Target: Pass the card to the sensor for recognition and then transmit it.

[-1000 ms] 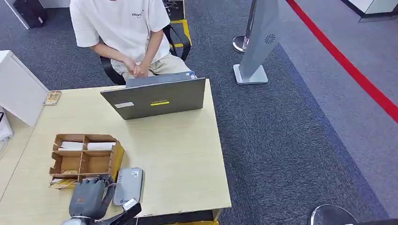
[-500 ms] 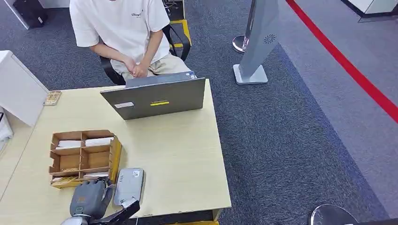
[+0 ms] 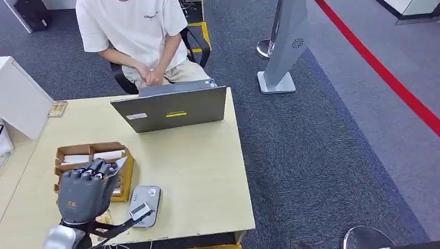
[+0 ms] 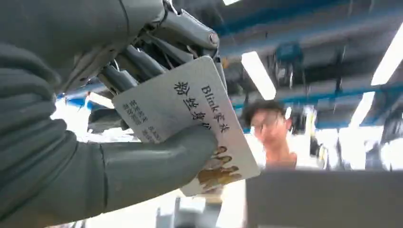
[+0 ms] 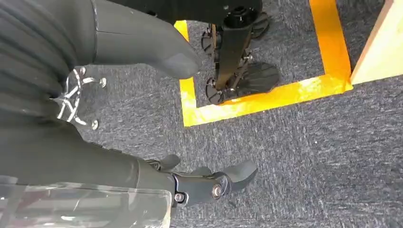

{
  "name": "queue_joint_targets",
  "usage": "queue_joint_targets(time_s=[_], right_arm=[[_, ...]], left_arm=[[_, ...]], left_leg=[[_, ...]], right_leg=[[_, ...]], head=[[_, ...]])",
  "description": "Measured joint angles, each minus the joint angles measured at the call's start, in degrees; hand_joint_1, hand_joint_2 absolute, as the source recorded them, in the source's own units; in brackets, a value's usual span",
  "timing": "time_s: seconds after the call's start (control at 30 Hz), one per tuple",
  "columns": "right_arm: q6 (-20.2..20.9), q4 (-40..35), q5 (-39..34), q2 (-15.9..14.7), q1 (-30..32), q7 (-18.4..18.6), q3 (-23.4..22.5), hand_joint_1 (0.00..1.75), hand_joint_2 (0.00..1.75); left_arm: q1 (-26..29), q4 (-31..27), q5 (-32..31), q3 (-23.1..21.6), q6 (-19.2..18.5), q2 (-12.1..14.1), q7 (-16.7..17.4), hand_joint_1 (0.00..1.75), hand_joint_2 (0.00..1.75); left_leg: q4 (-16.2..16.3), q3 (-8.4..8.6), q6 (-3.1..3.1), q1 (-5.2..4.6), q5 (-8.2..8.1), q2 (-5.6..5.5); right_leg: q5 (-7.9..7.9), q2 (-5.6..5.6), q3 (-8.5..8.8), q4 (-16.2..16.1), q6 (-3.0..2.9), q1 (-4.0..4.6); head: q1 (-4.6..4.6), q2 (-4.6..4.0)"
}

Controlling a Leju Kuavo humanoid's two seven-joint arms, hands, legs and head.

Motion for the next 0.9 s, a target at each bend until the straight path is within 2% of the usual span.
queue_joint_targets(time_s=[0.07,0.2,0.4,0.5,0.6,0.7,0.8,0.9], right_arm=[[0.0,0.0,0.5,0.2,-0.2,0.0,0.0,0.0,1.75],[0.0,0.0,0.6,0.5,-0.5,0.0,0.0,0.0,1.75],[0.2,0.0,1.2,0.7,-0.6,0.2,-0.3,0.0,1.75],[0.4,0.0,2.1,0.8,-0.7,0.7,-0.3,0.0,1.75],[0.8,0.0,3.7,1.1,-1.1,1.9,-0.3,0.0,1.75],[1.2,0.0,5.8,1.6,-2.0,3.4,0.2,0.0,1.75],[1.9,0.0,7.9,2.0,-3.2,5.1,1.0,0.0,1.75],[2.3,0.0,9.6,2.4,-4.0,6.3,2.1,0.0,1.75]], left_arm=[[-2.4,-2.8,0.7,-0.3,0.7,0.0,-2.1,1.75,1.75],[-6.0,-5.8,1.2,-0.9,0.7,-0.2,-2.5,1.75,1.75],[-8.1,-8.2,1.5,-1.4,0.7,-0.2,-3.8,1.75,1.75],[-12.9,-8.8,2.4,-1.4,0.6,-0.2,-3.8,1.75,1.75],[-21.6,-7.6,2.7,-1.4,-1.1,-0.3,-1.9,1.75,1.75],[-32.8,0.3,1.2,-1.4,-3.9,-0.7,0.8,1.75,1.75],[-45.0,14.8,-3.8,-1.4,-4.3,-1.4,4.8,1.75,1.75],[-55.8,31.6,-7.4,-1.4,-2.6,-2.1,8.4,1.75,1.75]], left_leg=[[0.0,-0.02,0.02,-0.01,0.02,-0.09],[0.0,-0.01,0.02,-0.01,0.01,-0.02],[0.0,-0.02,0.02,-0.01,0.02,-0.05],[0.0,-0.04,0.01,0.0,0.05,-0.1],[0.0,-0.05,-0.02,0.01,0.17,-0.11],[0.0,-0.09,-0.01,0.01,0.31,-0.18],[0.0,-0.1,-0.07,0.02,0.46,-0.12],[0.0,-0.12,-0.06,0.0,0.55,0.07]], right_leg=[[0.0,-0.1,0.03,0.0,0.0,0.0],[0.0,-0.04,0.03,0.0,0.0,0.0],[0.0,-0.06,-0.01,0.0,0.0,0.0],[0.0,-0.11,0.0,0.0,0.0,0.01],[0.12,-0.12,-0.02,0.0,-0.07,0.01],[0.28,-0.17,-0.03,0.0,-0.05,0.01],[0.42,-0.12,-0.09,0.0,-0.11,0.02],[0.57,0.08,-0.18,0.1,-0.09,0.01]], head=[[0.0,0.0],[-0.02,0.0],[-0.02,0.0],[0.0,0.0],[0.0,0.0],[-0.04,0.0],[-0.04,0.0],[-0.02,0.0]])
